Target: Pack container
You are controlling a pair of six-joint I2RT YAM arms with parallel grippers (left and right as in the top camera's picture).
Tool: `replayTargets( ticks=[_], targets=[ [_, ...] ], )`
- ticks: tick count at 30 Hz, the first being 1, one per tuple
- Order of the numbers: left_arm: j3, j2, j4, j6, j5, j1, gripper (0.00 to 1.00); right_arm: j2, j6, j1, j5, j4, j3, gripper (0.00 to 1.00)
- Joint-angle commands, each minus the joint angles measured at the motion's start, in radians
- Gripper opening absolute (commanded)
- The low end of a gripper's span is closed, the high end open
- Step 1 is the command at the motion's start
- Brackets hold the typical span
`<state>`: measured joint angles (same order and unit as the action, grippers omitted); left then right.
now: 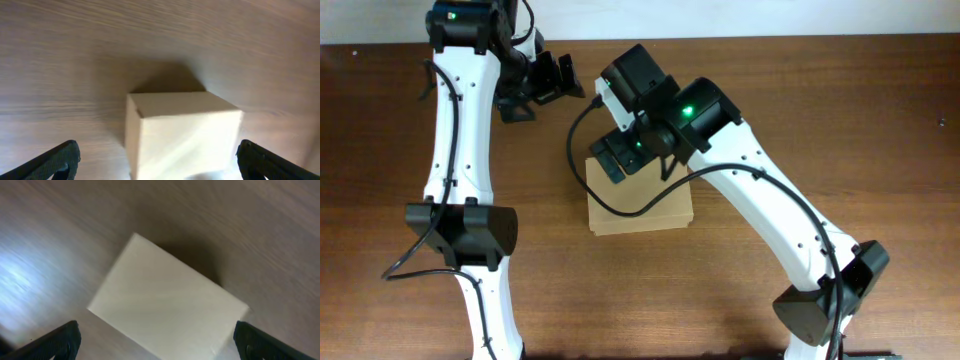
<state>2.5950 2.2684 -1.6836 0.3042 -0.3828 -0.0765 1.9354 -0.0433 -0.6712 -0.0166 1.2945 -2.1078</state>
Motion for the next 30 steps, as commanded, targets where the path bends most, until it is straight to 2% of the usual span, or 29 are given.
replayTargets(
  ticks=[1,4,9,13,17,24,30],
  targets=[
    [0.02,-0.074,-0.004,-0.146,-0.135,0.015,1.0,-0.07,0.06,0.061,0.017,0.048,-0.019,0.99],
    [0.02,-0.156,-0.004,-0.218,-0.056,0.013,1.0,-0.152,0.143,0.122,-0.065,0.096,-0.019,0.99],
    [0.02,-0.36,-0.004,-0.235,0.169,-0.016,1.0,-0.313,0.21,0.214,-0.089,0.18,-0.018,0.99],
    [0.013,-0.483,-0.003,-0.233,0.197,-0.022,1.0,-0.407,0.253,0.236,-0.087,0.217,-0.016,0.99],
    [-0.075,-0.613,-0.003,-0.229,0.197,-0.022,1.0,-0.501,0.272,0.236,-0.08,0.233,0.008,0.99],
    [-0.445,-0.889,0.029,-0.19,0.277,-0.022,1.0,-0.676,0.275,0.236,-0.082,0.228,0.192,0.99],
    [-0.96,-1.283,0.291,-0.163,0.256,-0.022,1.0,-0.962,0.275,0.236,-0.143,0.023,0.578,0.99]
  ],
)
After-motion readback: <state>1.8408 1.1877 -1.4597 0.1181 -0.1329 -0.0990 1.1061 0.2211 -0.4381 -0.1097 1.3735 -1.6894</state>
